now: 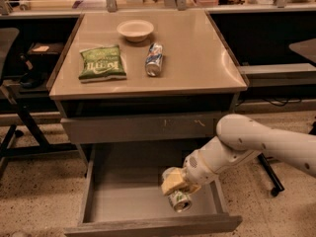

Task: Place 7up can into middle drawer

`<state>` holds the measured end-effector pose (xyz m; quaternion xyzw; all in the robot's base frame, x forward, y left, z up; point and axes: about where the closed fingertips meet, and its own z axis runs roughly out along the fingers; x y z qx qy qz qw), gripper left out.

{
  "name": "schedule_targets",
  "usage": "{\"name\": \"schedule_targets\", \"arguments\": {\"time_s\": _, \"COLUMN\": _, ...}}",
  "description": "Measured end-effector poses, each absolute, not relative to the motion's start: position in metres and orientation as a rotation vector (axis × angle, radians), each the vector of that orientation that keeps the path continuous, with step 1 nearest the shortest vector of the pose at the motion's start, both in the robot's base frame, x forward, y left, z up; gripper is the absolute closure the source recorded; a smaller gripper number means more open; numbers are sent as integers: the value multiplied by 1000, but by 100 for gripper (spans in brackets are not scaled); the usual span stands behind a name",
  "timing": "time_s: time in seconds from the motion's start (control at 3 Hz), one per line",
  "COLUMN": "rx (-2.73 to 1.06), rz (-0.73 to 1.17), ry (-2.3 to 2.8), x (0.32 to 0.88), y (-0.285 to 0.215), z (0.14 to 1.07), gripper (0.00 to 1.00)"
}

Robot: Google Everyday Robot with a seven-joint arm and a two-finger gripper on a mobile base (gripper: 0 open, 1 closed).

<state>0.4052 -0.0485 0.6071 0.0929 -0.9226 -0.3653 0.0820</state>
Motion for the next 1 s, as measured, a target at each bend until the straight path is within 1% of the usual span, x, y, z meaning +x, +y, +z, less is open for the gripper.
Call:
{"name": "schedule_targets", "arguments": {"time_s": 0.33, "rx": 150, "rz": -1188, "ry": -2763, "x": 422, "y": -29, "z": 569, "gripper": 100}}
{"name": "schedule_targets", "arguments": {"time_s": 0.67, "rx": 150, "rz": -1188, "ry": -2763, "x": 422, "y": -29, "z": 569, "gripper": 100}}
{"name": "schedule_targets", "arguments": {"time_s": 1.0, "rx": 96, "rz": -1232, "ry": -2765, "x": 424, "y": -19, "z": 549, "gripper": 100}}
